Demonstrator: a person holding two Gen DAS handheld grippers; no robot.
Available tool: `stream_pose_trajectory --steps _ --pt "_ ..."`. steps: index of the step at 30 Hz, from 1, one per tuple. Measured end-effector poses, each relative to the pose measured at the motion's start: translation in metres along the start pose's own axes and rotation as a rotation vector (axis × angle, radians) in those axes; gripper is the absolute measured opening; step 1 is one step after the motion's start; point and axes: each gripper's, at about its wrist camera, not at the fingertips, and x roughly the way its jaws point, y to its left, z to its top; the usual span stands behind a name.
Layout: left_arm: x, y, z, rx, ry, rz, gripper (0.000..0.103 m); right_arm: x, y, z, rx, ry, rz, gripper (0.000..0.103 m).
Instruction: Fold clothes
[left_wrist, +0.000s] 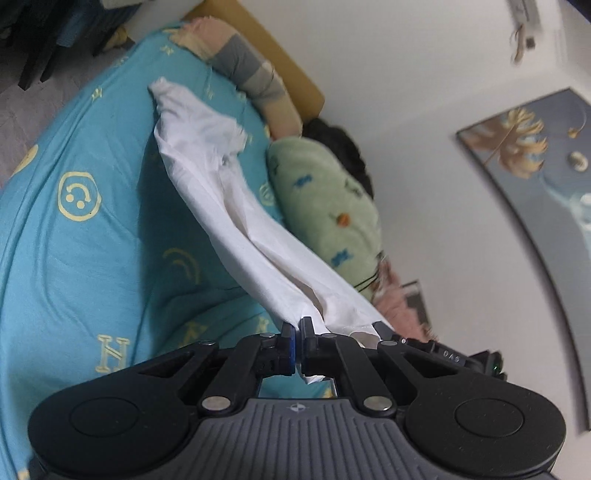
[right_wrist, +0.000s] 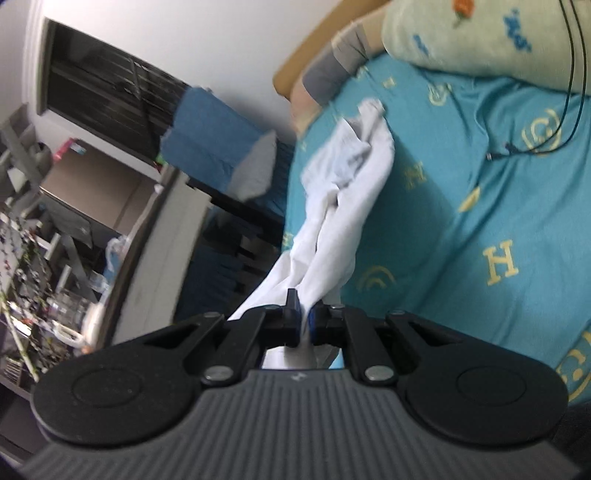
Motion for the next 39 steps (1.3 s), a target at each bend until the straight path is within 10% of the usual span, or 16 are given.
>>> stream_pose_trajectory --steps 16,25,39 --pt "-0.060 0.009 -0.135 -0.125 -0.087 -0.031 0.002 -0.072 -0.007 -0.079 0.029 -0.047 0.029 0.007" --pt "-0.018 0.007 -0.047 -0.127 -0.132 0.031 0.002 -0.024 -0.014 -0.032 0.050 -0.058 -0.023 0.008" --pt "0.152 0.054 0.102 0.027 -0.140 0.412 0.002 0.167 -0.077 0.080 0.010 0.007 -0.214 0.008"
